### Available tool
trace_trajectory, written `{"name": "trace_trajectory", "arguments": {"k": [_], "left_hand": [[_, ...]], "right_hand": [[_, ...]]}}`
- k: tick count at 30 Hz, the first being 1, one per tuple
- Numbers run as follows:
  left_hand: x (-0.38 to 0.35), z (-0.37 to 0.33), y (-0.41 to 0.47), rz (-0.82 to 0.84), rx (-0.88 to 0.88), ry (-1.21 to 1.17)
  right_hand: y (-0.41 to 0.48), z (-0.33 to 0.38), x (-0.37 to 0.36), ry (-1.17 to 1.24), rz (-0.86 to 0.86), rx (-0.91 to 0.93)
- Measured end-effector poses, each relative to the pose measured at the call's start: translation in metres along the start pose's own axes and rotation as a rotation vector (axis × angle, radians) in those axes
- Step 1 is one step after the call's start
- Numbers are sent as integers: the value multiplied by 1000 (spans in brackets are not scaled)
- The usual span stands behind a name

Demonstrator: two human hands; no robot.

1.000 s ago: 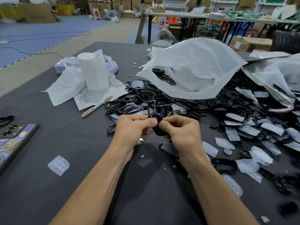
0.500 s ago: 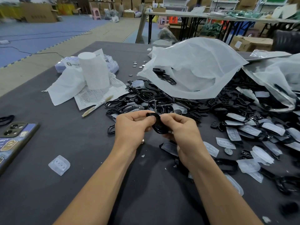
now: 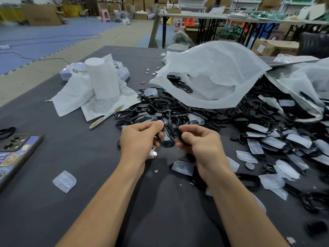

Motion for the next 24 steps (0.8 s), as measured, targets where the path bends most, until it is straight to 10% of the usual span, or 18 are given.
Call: {"name": "trace_trajectory", "arguments": {"k": [24], "left_hand": [[-8,-1,-9,328,124,-21]], "right_hand": [[-5,2,5,-581,-221,487]]}}
Point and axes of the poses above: each hand's wrist, its own y-axis towards the middle knuckle, its own x-axis out of the back of the hand, z = x × y, the point moved 1 cm from there along y, towards the middle knuckle, and after that the axes turned 8 degrees about -y, right-handed, at the moved point
